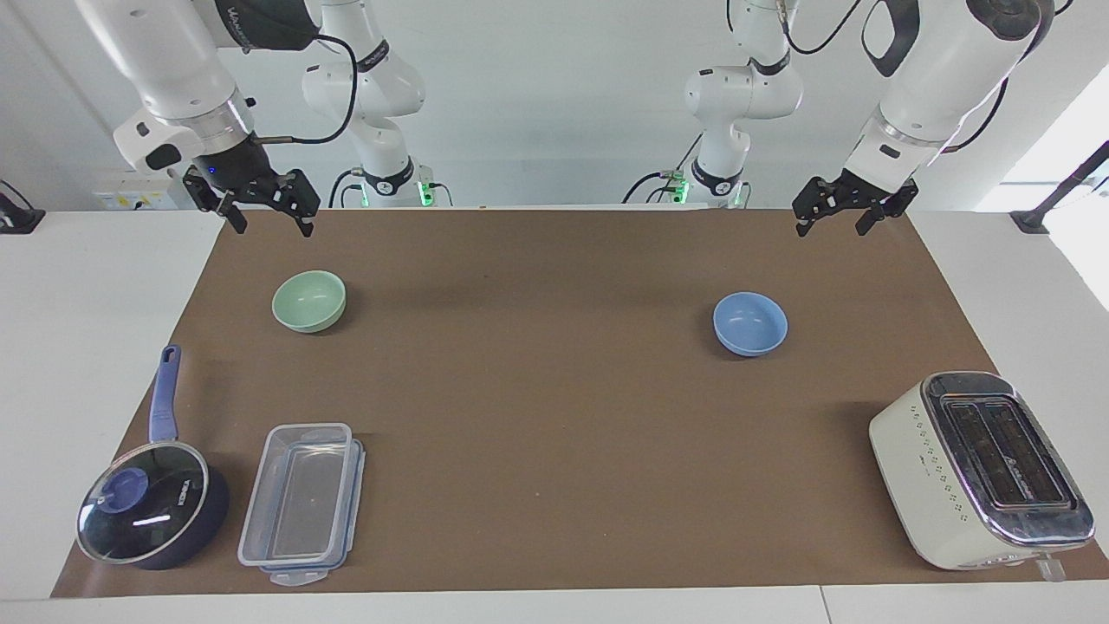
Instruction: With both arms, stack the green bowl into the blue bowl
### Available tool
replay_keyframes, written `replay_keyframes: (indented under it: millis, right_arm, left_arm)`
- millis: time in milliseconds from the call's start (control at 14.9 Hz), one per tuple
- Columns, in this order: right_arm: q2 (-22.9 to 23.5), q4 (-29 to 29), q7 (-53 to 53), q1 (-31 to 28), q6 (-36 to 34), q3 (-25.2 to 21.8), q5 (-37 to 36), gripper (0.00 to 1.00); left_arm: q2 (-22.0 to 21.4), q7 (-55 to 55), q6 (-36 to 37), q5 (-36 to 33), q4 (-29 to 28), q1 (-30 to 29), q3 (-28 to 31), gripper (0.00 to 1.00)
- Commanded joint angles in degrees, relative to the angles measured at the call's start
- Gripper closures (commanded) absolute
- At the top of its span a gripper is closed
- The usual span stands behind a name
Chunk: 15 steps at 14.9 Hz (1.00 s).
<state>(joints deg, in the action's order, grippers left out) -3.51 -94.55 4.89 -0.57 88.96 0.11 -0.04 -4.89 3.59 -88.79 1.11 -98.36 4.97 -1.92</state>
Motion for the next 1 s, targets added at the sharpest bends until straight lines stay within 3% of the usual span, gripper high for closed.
replay_keyframes:
  millis: [0, 938]
  right_arm:
    - [0.6, 1.2, -1.3, -0.6, -0.9, 0.1, -0.3, 0.0]
    - [0.2, 0.9, -0.7, -0.4, -0.1, 0.1, -0.2, 0.0]
  left_arm:
    - [-1.7, -0.1, -0.2, -1.0, -1.7, 0.0, -0.1, 0.0]
    - [-1.7, 0.0, -0.9, -1.0, -1.7, 0.0, -0.2, 0.0]
